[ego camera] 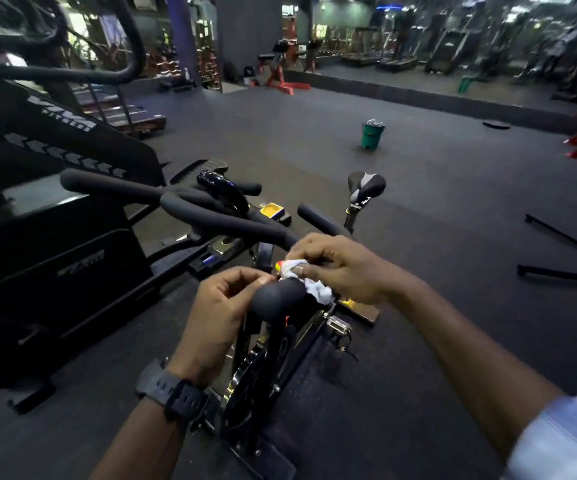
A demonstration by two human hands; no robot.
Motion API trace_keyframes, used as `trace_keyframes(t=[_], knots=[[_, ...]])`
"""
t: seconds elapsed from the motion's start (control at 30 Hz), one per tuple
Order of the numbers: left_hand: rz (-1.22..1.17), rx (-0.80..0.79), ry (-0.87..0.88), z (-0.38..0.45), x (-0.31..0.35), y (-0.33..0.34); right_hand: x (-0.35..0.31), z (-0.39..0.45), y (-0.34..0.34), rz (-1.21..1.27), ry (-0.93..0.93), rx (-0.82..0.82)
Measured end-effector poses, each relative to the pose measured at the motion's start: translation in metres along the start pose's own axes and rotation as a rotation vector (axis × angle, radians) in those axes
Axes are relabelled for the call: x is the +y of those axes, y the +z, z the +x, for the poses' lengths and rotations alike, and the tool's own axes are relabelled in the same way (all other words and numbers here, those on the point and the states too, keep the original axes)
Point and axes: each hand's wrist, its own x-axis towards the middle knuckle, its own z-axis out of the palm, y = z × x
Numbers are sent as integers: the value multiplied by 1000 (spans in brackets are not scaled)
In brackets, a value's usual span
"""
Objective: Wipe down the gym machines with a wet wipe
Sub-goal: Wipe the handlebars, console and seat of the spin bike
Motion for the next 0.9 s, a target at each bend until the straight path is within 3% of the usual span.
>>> trace_keyframes(t=[0.13, 0.3, 0.33, 0.47, 0.63, 0.83, 0.9], knots=[[31, 11, 109, -2, 3, -9, -3, 9, 0, 121, 146, -200], [56, -94, 137, -3, 4, -15, 15, 28, -8, -506, 259, -99], [49, -107, 137, -3, 4, -16, 10, 31, -4, -493, 246, -85], [-1, -105, 161, -3, 1, -25, -33, 22, 12, -46, 104, -51], [-62, -144, 147, -8, 3, -30, -20, 3, -7, -228, 204, 40], [-99, -280, 154, -4, 1, -31, -60, -34, 24, -69, 1, 292], [-96, -311, 178, -2, 0, -31, -63, -43, 33, -31, 10, 349]])
